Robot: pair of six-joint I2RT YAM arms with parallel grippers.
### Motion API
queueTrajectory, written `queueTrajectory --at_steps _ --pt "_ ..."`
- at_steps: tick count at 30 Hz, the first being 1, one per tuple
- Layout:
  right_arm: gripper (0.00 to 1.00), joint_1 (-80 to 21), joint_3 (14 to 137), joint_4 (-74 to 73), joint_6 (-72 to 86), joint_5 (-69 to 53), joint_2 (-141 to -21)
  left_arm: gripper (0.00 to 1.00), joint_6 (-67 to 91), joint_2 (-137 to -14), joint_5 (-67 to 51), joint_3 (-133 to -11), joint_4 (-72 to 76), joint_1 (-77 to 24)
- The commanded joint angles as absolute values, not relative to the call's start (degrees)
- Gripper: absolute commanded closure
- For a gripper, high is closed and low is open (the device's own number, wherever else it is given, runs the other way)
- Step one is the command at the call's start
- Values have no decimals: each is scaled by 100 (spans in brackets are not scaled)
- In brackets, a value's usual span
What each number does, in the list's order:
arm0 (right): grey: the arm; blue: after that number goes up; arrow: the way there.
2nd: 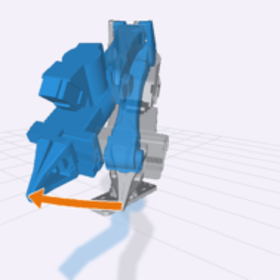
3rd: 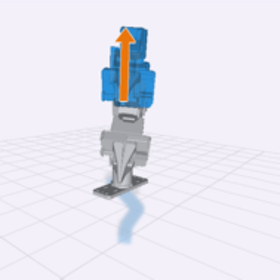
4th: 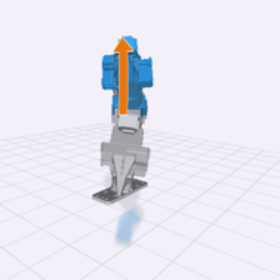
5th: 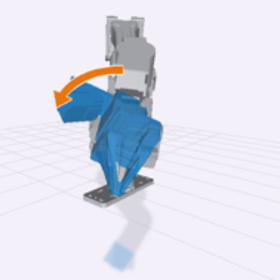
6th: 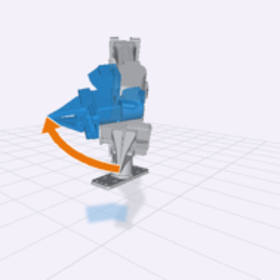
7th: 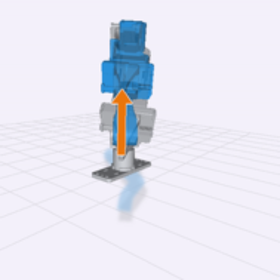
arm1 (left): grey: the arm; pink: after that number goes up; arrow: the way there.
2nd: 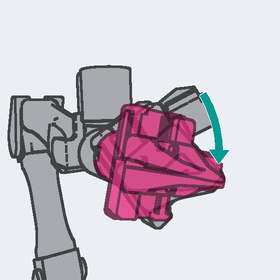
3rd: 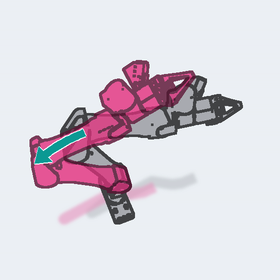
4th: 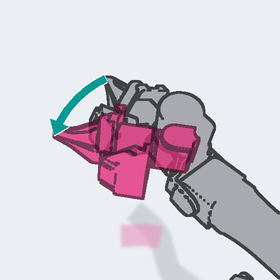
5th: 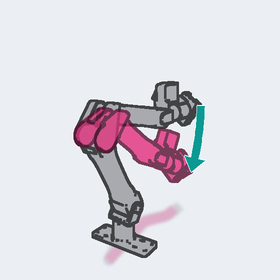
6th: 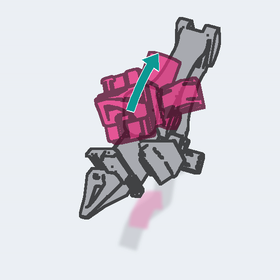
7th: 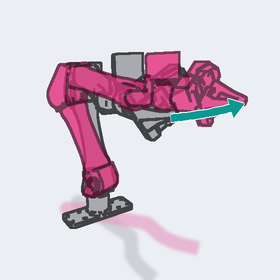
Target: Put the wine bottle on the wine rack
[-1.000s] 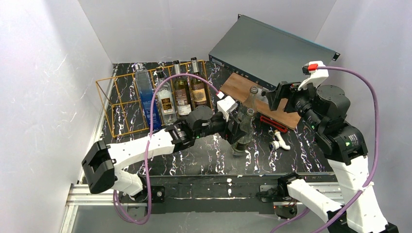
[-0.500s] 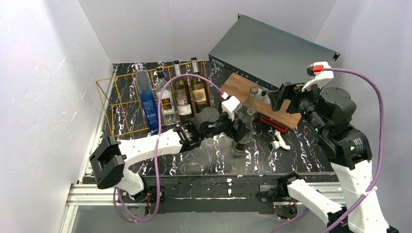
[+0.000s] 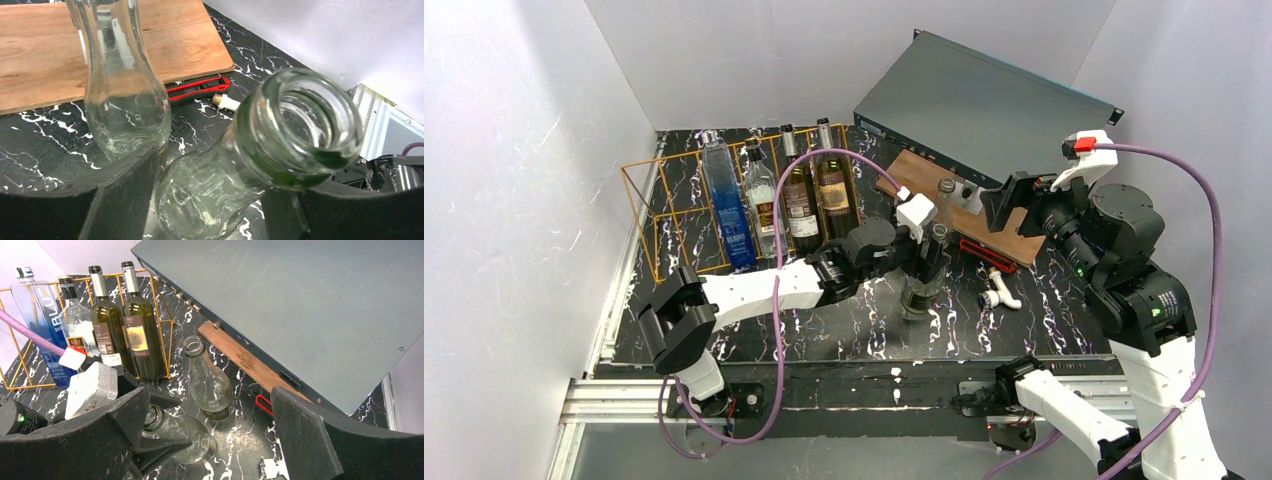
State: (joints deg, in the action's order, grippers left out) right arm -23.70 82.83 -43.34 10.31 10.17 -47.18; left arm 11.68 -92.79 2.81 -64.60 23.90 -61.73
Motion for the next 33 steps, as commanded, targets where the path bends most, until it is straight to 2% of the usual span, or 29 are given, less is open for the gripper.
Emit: queueTrajectory --at_steps 1,4,7,17,33 --pt "0 -2358 8482 -4220 948 1115 -4664 38 1237 -9315 529 -6714 2648 -6217" --pt "0 -2358 8470 -4229 940 1126 -4649 55 1256 -9342 629 -6724 2652 -6215" --pt "0 -2358 8464 -4236 932 1140 -4631 67 1258 -9323 655 -6702 2645 -6214" --pt "0 -2356 8404 -4216 949 1110 -4592 99 1275 -8793 680 -6554 2453 -6214" --pt "0 -2363 8332 -4079 1080 929 -4595 100 1225 -7500 1305 -6615 639 -6128"
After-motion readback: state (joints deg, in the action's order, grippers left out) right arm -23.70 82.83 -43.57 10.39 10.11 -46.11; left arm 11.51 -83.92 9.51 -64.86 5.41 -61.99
